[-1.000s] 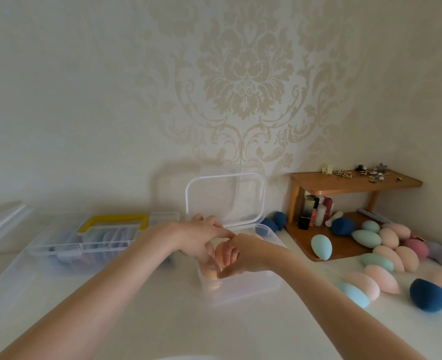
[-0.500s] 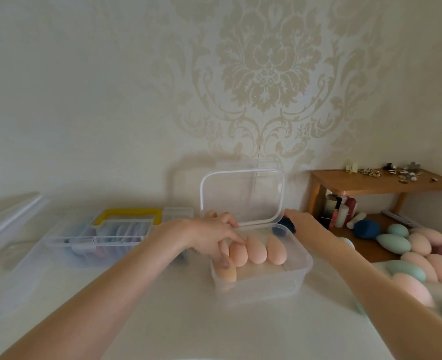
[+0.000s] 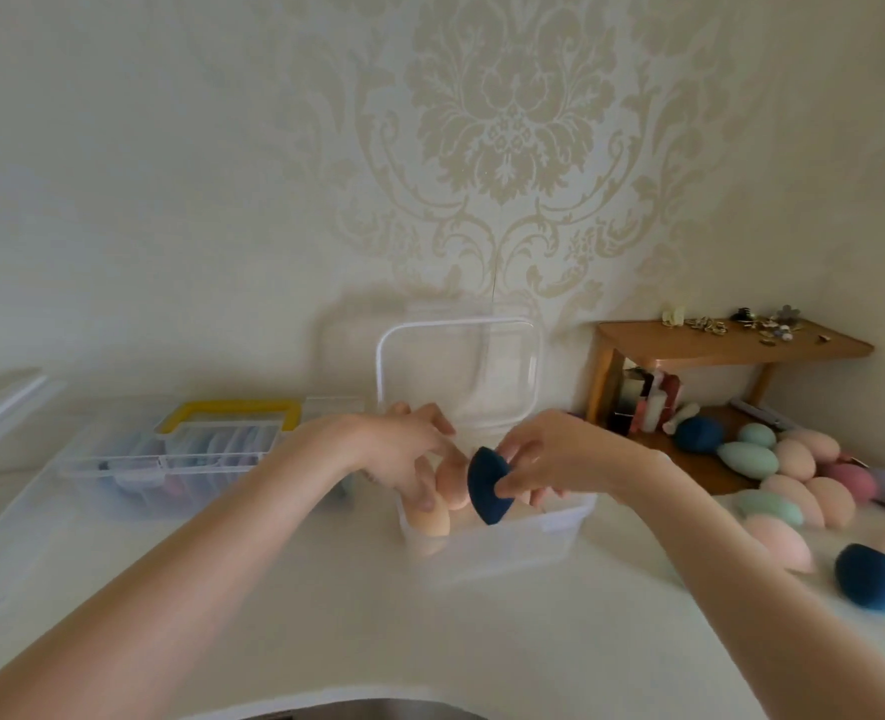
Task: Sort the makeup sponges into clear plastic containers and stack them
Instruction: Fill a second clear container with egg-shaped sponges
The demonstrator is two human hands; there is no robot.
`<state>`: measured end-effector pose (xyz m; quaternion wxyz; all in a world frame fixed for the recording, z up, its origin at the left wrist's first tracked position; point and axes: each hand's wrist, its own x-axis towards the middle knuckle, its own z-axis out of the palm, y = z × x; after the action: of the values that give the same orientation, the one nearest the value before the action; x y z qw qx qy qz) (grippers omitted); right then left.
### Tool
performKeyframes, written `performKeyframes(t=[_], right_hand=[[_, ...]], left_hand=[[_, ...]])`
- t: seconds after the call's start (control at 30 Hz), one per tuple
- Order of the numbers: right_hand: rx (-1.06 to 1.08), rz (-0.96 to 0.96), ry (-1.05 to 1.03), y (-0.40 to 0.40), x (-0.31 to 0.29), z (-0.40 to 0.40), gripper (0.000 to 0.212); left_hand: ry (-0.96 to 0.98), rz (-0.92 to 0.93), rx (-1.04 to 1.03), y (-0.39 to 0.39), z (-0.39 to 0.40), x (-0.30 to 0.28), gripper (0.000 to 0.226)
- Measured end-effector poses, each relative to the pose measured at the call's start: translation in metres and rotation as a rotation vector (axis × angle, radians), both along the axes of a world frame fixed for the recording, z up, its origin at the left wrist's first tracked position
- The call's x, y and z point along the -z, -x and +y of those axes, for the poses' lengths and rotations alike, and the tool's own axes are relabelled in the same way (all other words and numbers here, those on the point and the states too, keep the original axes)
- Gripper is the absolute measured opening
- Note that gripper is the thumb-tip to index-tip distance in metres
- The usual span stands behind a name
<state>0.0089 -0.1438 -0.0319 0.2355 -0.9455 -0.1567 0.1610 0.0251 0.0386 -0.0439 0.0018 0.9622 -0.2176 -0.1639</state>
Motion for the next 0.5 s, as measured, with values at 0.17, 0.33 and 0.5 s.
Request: performKeyframes(t=[0.17,0.33,0.5], right_hand=[[0.020,-0.098,0.089,0.000,0.022,0.020,0.032],[-0.093,-0.319,0.314,-0.002,0.033,0.032,0.027],[-0.111,-0.069,0.107,-0.004,0.008,0.012,0.010]], left_hand=[[-0.012,-0.023,-0.027,-0.001,-0.002,0.000,0.065],[0.086,-0.093,-0.073,0.006,-0.010,0.004,0.057],[0.085,-0.231,-0.071,0.009,-0.017,0.012,0.057]])
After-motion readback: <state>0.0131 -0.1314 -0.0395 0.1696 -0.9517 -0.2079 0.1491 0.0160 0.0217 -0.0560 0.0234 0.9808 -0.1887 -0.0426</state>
